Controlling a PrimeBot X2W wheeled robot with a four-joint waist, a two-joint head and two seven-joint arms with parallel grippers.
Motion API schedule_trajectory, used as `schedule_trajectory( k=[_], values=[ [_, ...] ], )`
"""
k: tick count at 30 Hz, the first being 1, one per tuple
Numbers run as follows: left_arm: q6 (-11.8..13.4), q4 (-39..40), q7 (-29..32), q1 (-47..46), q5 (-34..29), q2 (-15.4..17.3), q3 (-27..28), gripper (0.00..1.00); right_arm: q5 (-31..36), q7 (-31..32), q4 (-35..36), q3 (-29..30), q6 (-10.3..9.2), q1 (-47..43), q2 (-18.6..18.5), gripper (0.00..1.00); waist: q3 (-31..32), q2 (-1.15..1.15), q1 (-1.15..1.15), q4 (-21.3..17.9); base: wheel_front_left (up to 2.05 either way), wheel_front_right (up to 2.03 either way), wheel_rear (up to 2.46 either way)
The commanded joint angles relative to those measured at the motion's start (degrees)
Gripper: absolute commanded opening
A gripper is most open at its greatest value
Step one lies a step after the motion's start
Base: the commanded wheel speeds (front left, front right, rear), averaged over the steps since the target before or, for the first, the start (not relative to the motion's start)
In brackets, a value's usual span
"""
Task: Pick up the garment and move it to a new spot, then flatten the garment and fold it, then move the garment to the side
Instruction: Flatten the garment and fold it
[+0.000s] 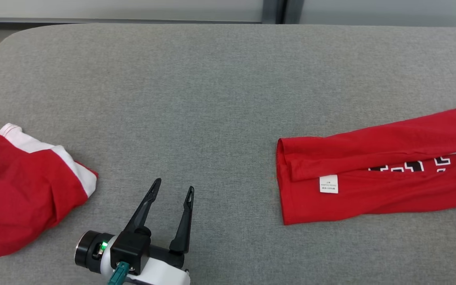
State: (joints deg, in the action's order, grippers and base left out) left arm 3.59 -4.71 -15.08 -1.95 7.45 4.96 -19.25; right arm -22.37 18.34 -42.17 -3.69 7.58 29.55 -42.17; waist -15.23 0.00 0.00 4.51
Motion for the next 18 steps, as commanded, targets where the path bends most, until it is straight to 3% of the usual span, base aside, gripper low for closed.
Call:
schedule_trajectory(
  k=[1,9,11,18],
  values=[
    [-0.23,0.02,-0.1,-1.21,-0.45,0.35,0.33,1.0,0.75,0.18,0.87,-0.08,-0.16,1.0,-0.59,0.0,-0.41,0.0,0.0,-1.32,0.0,0.0,0.0],
    [-0.46,-0.82,-0.1,-0.99,-0.77,-0.04,0.76,1.0,3.61,3.54,13.54,-1.11,-0.16,0.77,1.06,0.0,0.88,0.0,0.0,-3.67,0.0,0.0,0.0],
    [-0.4,-1.26,-0.1,-0.39,-0.43,-0.29,0.92,1.0,4.41,6.75,21.1,-0.96,-0.16,-1.66,3.0,0.0,1.89,0.0,0.0,-4.04,0.0,0.0,0.0],
    [-0.85,-2.26,-0.1,-0.12,0.11,-0.92,0.51,1.0,8.25,13.77,37.9,0.24,-0.16,-7.88,9.55,0.0,3.71,0.0,0.0,-3.53,0.0,0.0,0.0]
  ],
)
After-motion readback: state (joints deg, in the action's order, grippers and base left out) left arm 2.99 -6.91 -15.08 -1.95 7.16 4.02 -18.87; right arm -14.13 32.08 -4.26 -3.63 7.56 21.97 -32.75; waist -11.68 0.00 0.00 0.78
